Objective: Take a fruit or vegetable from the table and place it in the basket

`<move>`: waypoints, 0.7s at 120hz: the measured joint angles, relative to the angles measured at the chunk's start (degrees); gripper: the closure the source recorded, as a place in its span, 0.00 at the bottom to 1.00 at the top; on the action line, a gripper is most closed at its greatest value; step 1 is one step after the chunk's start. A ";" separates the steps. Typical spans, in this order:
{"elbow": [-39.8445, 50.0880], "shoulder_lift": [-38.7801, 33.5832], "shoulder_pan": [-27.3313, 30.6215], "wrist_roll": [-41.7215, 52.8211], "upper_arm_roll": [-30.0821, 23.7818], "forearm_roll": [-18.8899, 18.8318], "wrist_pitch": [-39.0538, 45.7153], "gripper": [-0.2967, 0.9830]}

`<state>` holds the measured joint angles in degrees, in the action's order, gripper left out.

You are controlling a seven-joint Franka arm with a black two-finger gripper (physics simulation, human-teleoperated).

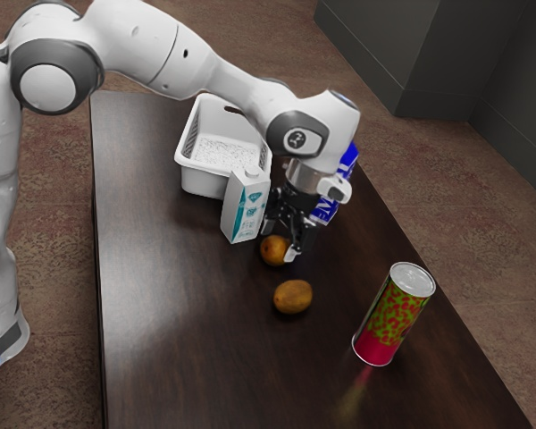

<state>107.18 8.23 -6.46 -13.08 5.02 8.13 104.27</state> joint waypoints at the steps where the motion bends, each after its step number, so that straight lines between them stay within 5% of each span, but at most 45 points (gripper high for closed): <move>1: 0.02 0.01 -0.01 -0.06 -0.01 0.00 0.04 0.23; 38: 0.84 0.06 -0.39 -1.83 -0.21 0.05 1.13 0.24; 58: 0.86 0.06 -0.50 -2.68 -0.87 -0.23 1.36 0.46; 84: -0.25 -1.78 -0.34 -3.53 -1.41 -2.21 0.65 0.52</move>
<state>106.92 6.46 -6.80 -16.61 3.62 5.92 104.93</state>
